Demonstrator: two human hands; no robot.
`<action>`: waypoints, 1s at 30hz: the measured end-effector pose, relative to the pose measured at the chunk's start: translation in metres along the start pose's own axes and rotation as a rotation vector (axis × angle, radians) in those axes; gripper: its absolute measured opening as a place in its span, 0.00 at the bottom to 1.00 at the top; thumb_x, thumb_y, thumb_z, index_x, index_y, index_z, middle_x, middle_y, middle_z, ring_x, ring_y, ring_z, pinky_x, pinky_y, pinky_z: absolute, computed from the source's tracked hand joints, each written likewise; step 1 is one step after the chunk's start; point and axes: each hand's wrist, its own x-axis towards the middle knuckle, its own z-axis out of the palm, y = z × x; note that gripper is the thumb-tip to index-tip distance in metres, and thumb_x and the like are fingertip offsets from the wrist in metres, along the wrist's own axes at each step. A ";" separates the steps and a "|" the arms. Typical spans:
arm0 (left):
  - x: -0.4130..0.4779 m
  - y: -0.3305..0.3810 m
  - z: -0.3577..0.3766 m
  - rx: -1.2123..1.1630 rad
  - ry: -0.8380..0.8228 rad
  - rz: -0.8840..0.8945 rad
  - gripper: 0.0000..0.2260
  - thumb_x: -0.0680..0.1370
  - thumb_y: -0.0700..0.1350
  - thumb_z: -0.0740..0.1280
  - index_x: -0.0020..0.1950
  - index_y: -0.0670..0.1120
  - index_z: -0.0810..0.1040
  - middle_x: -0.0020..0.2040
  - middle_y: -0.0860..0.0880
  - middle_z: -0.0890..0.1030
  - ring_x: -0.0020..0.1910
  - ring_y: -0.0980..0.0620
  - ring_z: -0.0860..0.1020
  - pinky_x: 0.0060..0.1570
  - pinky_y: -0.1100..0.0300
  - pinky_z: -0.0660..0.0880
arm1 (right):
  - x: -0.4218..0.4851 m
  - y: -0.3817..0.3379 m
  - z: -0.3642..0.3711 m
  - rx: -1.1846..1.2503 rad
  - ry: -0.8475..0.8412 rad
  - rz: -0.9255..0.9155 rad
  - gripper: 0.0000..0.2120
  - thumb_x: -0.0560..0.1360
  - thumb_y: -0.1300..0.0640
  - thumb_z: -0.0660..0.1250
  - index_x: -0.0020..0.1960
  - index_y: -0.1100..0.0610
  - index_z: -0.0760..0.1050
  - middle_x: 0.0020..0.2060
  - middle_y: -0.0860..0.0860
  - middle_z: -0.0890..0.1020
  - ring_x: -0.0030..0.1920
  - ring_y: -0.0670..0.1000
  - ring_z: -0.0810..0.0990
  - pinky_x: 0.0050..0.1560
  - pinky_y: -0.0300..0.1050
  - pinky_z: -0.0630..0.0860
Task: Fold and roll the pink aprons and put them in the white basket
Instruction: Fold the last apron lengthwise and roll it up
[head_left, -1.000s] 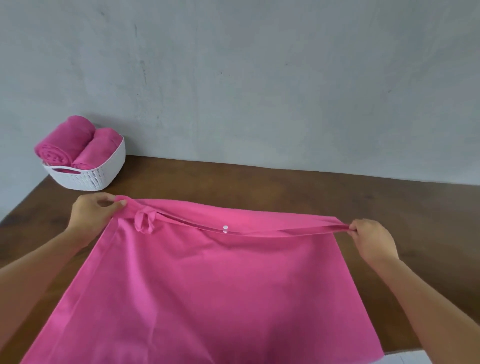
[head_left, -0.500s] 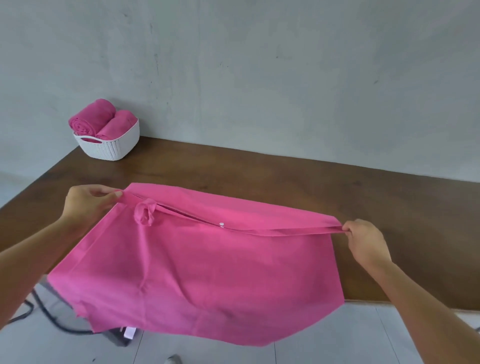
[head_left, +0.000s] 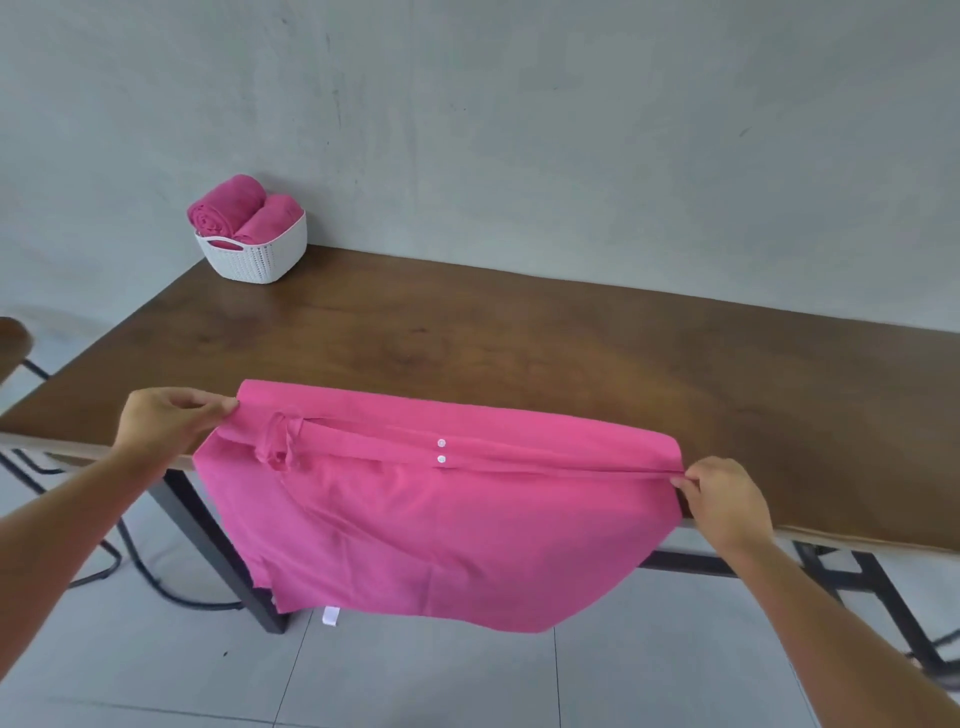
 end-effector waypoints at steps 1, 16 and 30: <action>-0.005 -0.002 -0.002 -0.005 0.001 0.001 0.07 0.73 0.41 0.78 0.48 0.39 0.86 0.44 0.43 0.85 0.37 0.55 0.82 0.32 0.77 0.74 | -0.006 -0.001 0.000 -0.021 0.001 -0.011 0.18 0.77 0.58 0.72 0.31 0.55 0.71 0.31 0.49 0.72 0.37 0.54 0.69 0.35 0.47 0.65; -0.052 -0.058 -0.066 0.038 -0.020 -0.043 0.03 0.74 0.41 0.77 0.46 0.42 0.86 0.42 0.46 0.84 0.40 0.54 0.78 0.43 0.63 0.73 | -0.097 -0.030 -0.007 -0.217 -0.092 0.052 0.08 0.79 0.60 0.66 0.43 0.58 0.82 0.37 0.51 0.78 0.38 0.51 0.69 0.38 0.44 0.64; -0.036 -0.114 -0.132 0.013 0.019 -0.035 0.07 0.77 0.44 0.74 0.41 0.47 0.81 0.44 0.40 0.85 0.45 0.39 0.84 0.56 0.37 0.79 | -0.195 -0.095 -0.062 0.103 0.100 0.018 0.06 0.80 0.59 0.66 0.45 0.57 0.78 0.39 0.49 0.78 0.41 0.53 0.75 0.41 0.47 0.67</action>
